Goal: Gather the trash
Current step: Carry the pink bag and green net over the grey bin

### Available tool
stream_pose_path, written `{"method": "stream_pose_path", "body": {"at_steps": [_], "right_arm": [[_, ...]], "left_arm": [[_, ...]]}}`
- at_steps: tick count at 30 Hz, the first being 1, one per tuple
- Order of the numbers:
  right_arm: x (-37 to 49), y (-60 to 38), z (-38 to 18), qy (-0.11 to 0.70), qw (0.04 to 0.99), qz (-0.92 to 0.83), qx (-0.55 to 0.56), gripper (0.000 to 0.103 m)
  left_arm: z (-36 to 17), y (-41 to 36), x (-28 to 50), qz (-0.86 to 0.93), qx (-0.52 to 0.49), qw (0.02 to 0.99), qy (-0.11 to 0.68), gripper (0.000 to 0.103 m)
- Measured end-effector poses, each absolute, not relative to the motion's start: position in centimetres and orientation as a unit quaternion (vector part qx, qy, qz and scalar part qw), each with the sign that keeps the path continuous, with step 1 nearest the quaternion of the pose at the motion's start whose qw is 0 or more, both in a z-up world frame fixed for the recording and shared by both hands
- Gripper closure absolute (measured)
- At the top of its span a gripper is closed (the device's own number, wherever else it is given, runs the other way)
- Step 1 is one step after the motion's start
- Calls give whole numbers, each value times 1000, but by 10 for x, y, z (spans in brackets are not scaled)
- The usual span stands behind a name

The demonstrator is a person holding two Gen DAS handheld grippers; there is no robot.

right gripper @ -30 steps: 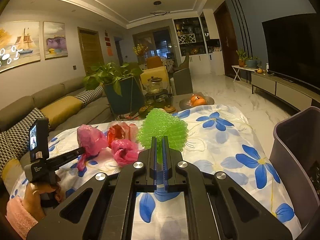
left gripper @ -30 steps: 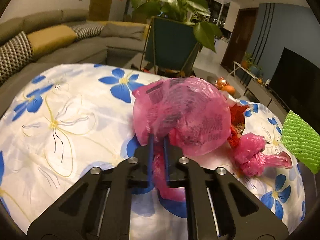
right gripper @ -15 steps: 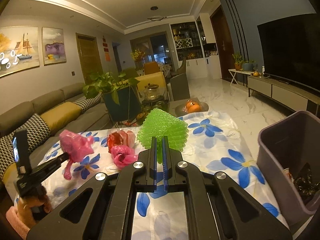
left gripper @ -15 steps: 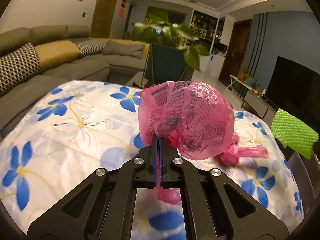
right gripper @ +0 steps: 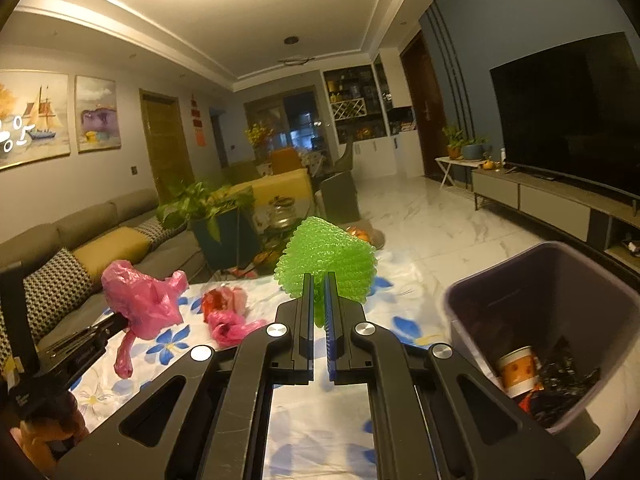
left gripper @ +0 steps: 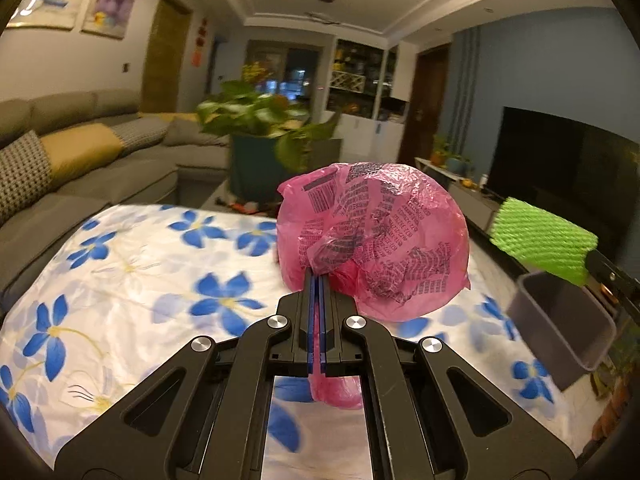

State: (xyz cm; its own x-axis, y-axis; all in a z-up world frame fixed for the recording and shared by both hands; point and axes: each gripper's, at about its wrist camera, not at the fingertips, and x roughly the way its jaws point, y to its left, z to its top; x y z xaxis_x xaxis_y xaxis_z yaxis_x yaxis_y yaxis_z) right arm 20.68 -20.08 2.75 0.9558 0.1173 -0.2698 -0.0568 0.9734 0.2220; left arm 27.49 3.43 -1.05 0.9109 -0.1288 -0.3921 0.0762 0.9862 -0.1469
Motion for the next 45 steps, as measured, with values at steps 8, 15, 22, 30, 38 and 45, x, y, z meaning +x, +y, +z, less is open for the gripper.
{"method": "stream_pose_path", "body": {"at_steps": [8,15,22,30,38,45], "right_arm": [[188,-241,37,127,986,5,109,97],[174,-279,37,120,986,-30,114,97],[167,-308,37,114,985,-63,114,97],[168,-338,30,119,981,-94,117,98],[168,-351,20,122,978,-115,123,98],[169,-362,17,124,976,-125,130,98]], "left_arm": [[7,-35,257,-111,-46,974,190,103],[14,-84,254,-157,-38,970,184,103],[15,-135,256,-201,-26,962,182,103],[6,-189,267,-248,-16,950,191,103],[-10,-230,279,-280,-5,937,207,103],[-23,-254,288,-300,0,929,219,102]]}}
